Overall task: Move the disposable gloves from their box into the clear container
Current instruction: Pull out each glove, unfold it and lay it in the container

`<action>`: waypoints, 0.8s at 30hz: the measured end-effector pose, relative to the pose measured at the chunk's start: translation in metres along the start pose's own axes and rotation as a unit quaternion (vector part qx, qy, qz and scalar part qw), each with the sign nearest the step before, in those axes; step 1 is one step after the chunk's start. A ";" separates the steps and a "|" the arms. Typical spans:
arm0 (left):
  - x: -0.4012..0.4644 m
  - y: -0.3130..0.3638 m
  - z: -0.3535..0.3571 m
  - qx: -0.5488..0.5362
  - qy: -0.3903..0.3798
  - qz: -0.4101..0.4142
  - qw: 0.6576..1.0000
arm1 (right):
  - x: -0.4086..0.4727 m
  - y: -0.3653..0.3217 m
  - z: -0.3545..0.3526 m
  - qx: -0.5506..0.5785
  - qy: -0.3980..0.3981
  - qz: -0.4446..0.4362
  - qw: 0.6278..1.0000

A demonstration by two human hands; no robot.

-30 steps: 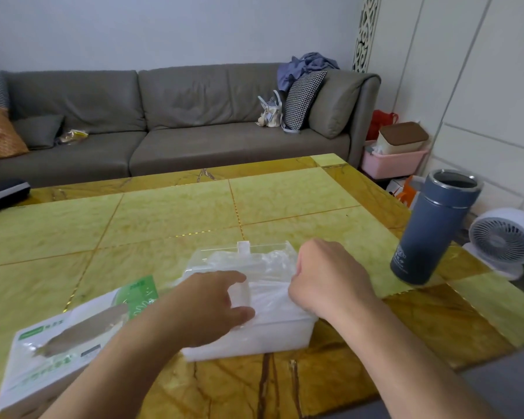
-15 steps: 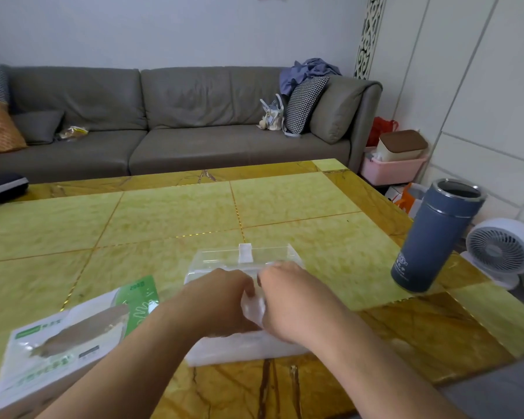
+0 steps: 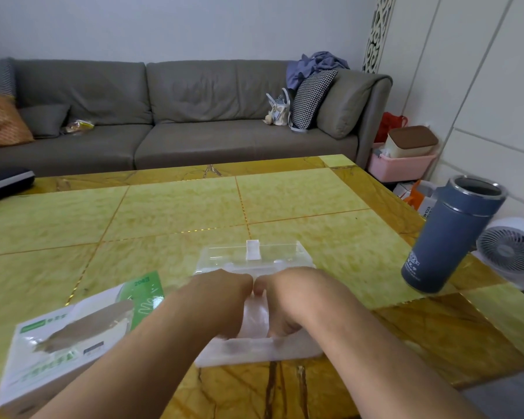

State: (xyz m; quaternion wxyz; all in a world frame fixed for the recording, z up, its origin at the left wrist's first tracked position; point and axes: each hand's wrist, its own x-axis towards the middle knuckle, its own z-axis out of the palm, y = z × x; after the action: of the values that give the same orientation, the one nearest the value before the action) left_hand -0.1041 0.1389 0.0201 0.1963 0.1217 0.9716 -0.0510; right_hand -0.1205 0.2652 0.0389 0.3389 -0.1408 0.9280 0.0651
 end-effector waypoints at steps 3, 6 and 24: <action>0.005 0.000 0.005 -0.018 -0.008 0.012 1.000 | -0.001 0.000 -0.001 -0.003 -0.017 -0.023 1.000; 0.000 -0.005 0.004 -0.033 -0.013 0.016 0.999 | 0.001 0.001 0.000 0.006 -0.018 -0.020 1.000; 0.003 0.009 -0.003 0.003 -0.066 -0.052 0.996 | -0.007 0.003 -0.002 0.047 -0.007 0.002 0.999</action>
State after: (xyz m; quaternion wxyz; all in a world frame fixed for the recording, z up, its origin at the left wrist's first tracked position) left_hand -0.1052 0.1489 0.0215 0.2566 0.0678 0.9614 -0.0720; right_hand -0.1175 0.2694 0.0445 0.3513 -0.1222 0.9280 0.0226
